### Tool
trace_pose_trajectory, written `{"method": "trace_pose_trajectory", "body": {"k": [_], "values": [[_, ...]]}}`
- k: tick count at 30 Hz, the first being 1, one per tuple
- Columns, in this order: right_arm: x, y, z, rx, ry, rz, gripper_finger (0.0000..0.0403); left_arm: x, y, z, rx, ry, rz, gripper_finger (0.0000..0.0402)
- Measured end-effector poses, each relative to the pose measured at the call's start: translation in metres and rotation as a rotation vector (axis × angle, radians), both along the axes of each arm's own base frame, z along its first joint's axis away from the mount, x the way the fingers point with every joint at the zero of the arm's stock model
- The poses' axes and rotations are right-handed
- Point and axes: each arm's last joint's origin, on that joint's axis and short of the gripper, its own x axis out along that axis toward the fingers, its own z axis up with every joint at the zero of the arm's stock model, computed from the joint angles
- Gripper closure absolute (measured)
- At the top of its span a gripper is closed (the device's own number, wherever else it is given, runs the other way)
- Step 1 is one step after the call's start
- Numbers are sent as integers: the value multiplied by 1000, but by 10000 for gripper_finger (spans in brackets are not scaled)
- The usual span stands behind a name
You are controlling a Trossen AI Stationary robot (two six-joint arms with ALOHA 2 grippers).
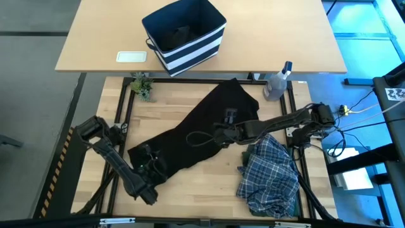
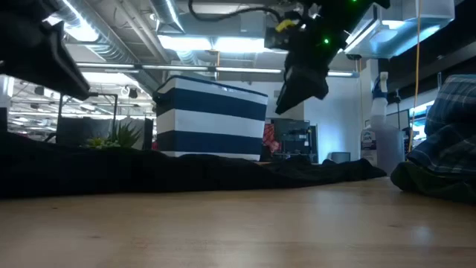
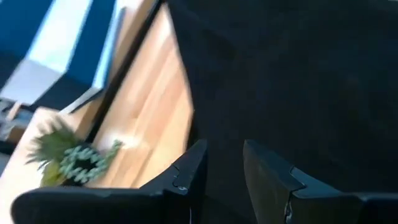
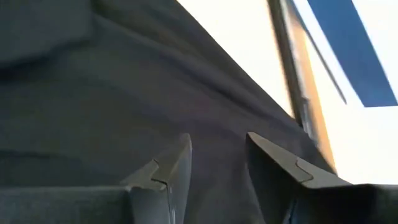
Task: Fold Laundry from Bin
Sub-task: Fold the black shirt
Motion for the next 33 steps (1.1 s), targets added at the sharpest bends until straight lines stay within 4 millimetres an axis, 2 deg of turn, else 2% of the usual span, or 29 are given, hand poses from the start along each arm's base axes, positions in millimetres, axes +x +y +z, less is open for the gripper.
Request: {"method": "trace_pose_trajectory", "body": {"k": [6, 12, 17, 23, 27, 30, 33], "values": [[14, 19, 0, 141, -118, 132, 251, -13, -19, 0, -10, 75, -122, 303], [25, 38, 2, 145, -232, 228, 251, -39, -46, 3, -156, 249, -186, 303], [40, 50, -1, 242, -347, 322, 251, -60, -62, 2, -221, 281, -229, 303], [50, 55, -33, 306, -293, 329, 251, -67, -50, -12, -199, 213, -125, 303], [49, 55, -49, 378, -222, 289, 254, -68, -35, -26, -177, 228, -54, 303], [42, 54, -55, 416, -161, 217, 273, -69, -24, -36, -168, 264, -13, 303], [33, 49, -58, 374, -92, 116, 305, -70, -16, -48, -189, 301, 14, 303]]}}
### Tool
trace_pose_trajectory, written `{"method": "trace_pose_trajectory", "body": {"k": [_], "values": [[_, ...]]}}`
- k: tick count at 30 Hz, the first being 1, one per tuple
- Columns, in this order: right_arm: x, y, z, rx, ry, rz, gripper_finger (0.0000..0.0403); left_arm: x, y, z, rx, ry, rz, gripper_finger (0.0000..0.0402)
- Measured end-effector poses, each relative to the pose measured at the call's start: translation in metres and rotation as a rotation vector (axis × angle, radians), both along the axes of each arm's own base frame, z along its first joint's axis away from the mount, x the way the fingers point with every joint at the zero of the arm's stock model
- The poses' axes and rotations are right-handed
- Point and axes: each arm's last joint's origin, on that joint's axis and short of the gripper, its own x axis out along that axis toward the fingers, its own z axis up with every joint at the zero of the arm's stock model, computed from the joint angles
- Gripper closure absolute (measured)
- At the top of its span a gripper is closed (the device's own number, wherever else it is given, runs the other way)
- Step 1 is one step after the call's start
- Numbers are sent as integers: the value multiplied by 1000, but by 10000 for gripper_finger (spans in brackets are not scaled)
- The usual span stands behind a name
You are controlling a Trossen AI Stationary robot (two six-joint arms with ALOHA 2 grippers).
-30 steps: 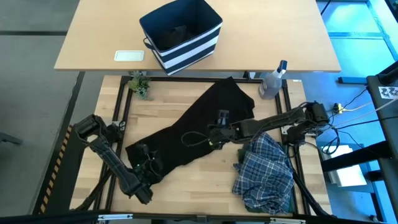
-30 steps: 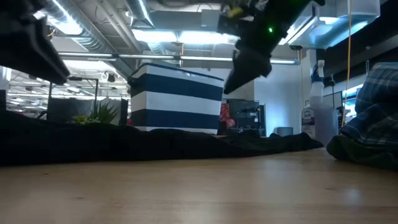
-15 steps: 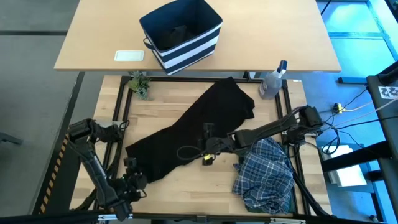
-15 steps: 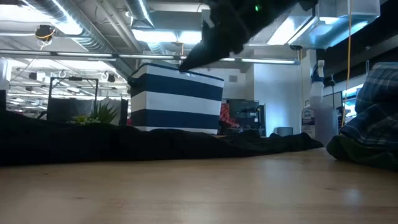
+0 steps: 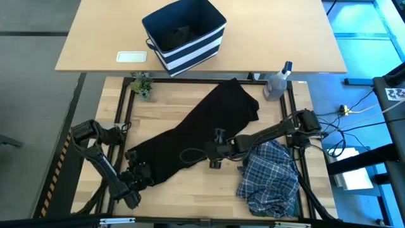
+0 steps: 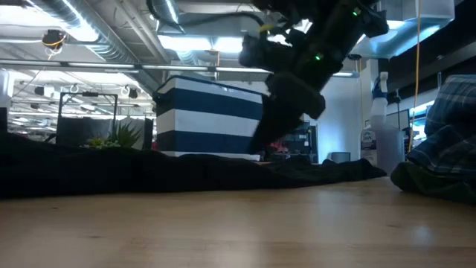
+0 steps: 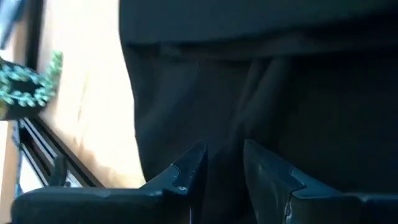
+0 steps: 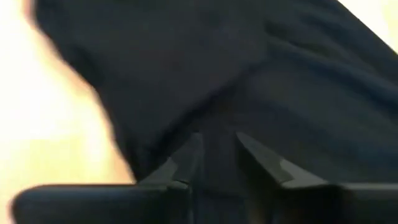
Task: Fold Laundry from Bin
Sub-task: Fold the black shirt
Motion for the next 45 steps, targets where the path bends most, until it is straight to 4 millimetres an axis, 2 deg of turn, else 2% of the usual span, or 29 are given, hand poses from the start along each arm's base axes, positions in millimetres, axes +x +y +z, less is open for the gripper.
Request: {"method": "trace_pose_trajectory", "body": {"k": [4, 7, 11, 16, 25, 32, 35, 40, 45], "values": [[-7, -7, -3, -13, 72, -83, 360, 0, 4, -16, -73, 41, -28, 304], [-12, -13, -10, 6, 145, -123, 395, 1, 4, -18, -93, 56, -82, 304], [-17, -24, -12, -7, 200, -204, 385, 8, -8, -13, -146, 48, -132, 304], [-16, -40, -13, 6, 227, -243, 380, 19, -27, -4, -234, 68, -276, 304], [-14, -74, -14, -14, 256, -262, 401, 45, -63, 0, -465, -102, -570, 303], [-14, -109, -13, -27, 269, -306, 394, 67, -66, 5, -494, -194, -687, 303], [-21, -109, -8, -29, 309, -335, 400, 71, -63, 15, -462, -182, -676, 304], [-33, -94, 14, -59, 298, -361, 399, 63, -61, 47, -358, -235, -657, 320], [-48, -97, 17, -95, 401, -429, 401, 58, -58, 60, -267, -340, -636, 341]]}}
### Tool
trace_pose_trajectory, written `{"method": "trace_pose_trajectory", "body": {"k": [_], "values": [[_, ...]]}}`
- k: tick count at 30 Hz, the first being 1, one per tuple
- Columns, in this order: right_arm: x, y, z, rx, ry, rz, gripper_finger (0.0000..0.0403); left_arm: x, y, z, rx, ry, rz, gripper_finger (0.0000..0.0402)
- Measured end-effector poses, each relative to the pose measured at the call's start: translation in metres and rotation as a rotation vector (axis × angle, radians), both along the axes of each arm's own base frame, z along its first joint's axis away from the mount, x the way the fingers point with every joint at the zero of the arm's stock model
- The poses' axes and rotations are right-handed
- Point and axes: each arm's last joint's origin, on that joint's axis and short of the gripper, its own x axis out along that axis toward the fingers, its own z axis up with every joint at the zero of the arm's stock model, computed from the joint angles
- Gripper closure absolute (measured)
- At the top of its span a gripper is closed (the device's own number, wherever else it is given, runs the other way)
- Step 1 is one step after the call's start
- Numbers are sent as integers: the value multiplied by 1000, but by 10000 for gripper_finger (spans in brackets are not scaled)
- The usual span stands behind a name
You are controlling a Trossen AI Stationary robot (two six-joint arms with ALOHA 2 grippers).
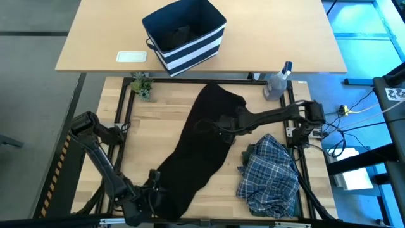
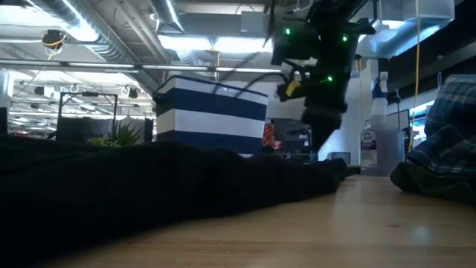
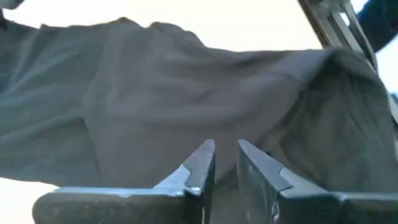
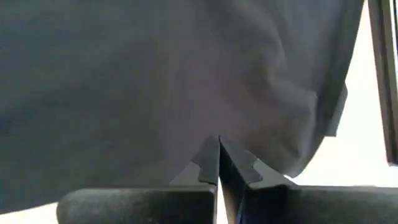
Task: Fold Laundry from Bin
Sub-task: Fold the black shirt
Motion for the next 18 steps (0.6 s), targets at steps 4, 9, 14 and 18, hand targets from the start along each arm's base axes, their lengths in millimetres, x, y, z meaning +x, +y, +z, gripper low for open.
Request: {"method": "trace_pose_trajectory", "body": {"k": [4, 9, 14, 18], "values": [[-9, -16, -10, 44, 32, -75, 401, 10, 1, -6, -1, -7, 12, 354], [-20, -40, -20, 91, 72, -156, 402, 22, 4, -25, -1, 88, 20, 366], [-30, -64, -26, 136, 103, -209, 402, 29, 5, -43, -39, 202, 8, 374], [-38, -80, -29, 185, 115, -243, 402, 31, 5, -52, -87, 307, -15, 381]]}}
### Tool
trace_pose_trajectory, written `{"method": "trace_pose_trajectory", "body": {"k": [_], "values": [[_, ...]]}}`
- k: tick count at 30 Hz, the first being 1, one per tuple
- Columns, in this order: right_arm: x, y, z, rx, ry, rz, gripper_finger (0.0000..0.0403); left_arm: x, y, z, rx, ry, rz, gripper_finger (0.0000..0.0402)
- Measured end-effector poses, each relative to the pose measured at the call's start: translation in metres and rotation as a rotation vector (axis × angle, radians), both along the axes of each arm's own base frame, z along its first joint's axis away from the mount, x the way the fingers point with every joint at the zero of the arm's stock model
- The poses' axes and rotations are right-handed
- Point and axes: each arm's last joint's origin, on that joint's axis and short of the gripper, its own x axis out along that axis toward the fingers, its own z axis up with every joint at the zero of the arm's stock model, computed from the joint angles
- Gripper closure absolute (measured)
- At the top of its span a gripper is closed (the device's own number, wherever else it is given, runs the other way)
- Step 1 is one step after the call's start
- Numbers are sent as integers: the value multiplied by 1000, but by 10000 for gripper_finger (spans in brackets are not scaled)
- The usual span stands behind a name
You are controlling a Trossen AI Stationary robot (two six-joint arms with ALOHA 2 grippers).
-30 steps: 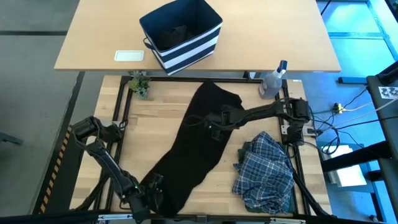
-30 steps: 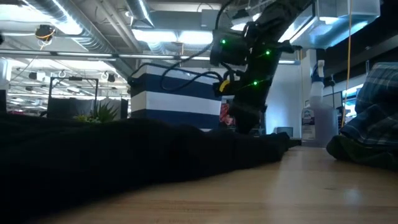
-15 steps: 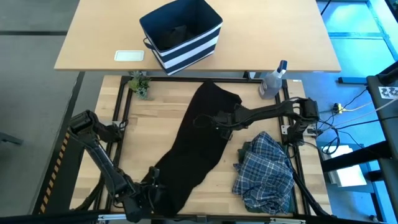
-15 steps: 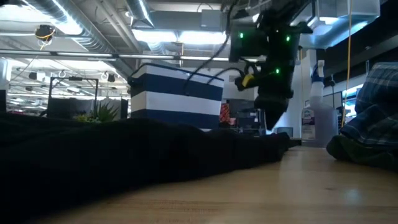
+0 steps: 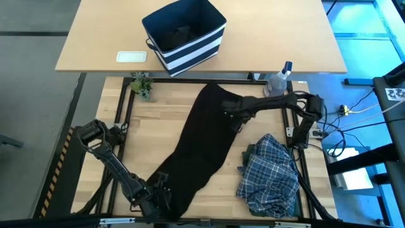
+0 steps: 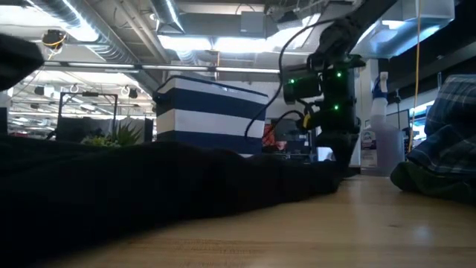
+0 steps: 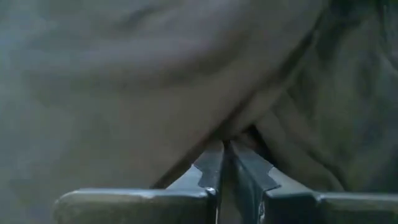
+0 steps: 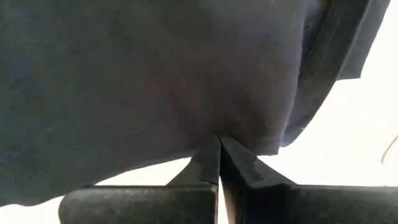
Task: Fold Laundry from Bin
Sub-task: Fold the black shirt
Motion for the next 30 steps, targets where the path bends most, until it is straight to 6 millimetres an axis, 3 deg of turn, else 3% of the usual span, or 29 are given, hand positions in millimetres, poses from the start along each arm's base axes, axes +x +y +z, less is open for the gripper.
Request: {"method": "trace_pose_trajectory", "body": {"k": [15, 22, 30], "values": [[-13, -41, 0, 69, -6, -22, 402, -7, -7, -1, -119, 128, -31, 400], [-13, -35, 27, 34, -51, 5, 402, -7, -7, -1, -121, 127, -22, 400], [-9, -41, 23, 14, -73, 7, 402, -7, -7, -1, -123, 128, -13, 399]]}}
